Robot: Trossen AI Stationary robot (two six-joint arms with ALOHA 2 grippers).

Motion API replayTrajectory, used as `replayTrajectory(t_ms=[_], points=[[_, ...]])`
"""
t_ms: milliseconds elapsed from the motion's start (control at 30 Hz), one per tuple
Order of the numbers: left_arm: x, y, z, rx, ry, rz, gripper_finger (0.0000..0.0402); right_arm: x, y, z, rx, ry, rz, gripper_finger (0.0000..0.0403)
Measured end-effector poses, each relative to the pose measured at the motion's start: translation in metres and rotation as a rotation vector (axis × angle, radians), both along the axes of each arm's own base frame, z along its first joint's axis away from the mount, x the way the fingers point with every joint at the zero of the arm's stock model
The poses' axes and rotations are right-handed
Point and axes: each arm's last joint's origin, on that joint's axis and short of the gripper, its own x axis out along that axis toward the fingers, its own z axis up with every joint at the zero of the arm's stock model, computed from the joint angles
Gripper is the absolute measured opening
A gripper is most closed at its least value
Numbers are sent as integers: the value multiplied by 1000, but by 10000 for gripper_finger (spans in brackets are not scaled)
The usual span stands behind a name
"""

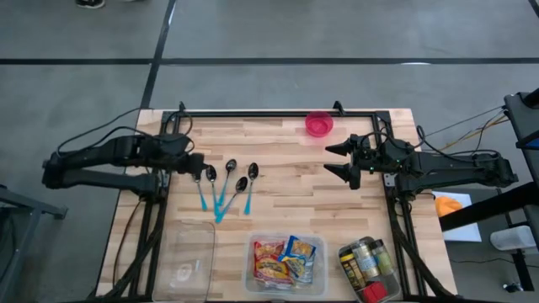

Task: Pick & Place Food Item
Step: Put the blue spoon into the transparent bin

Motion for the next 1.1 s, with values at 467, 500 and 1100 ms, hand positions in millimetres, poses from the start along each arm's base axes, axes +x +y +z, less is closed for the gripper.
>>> replayTrajectory(t_ms=[467, 500, 1100], points=[[-15, 7, -14, -182, 164, 313, 0, 0, 0, 0, 0, 0, 0, 381], [-15, 7, -14, -188, 174, 331, 0, 0, 0, 0, 0, 0, 0, 381], [22, 16, -47, -292, 472, 377, 155, 0, 0, 0, 0, 0, 0, 381]])
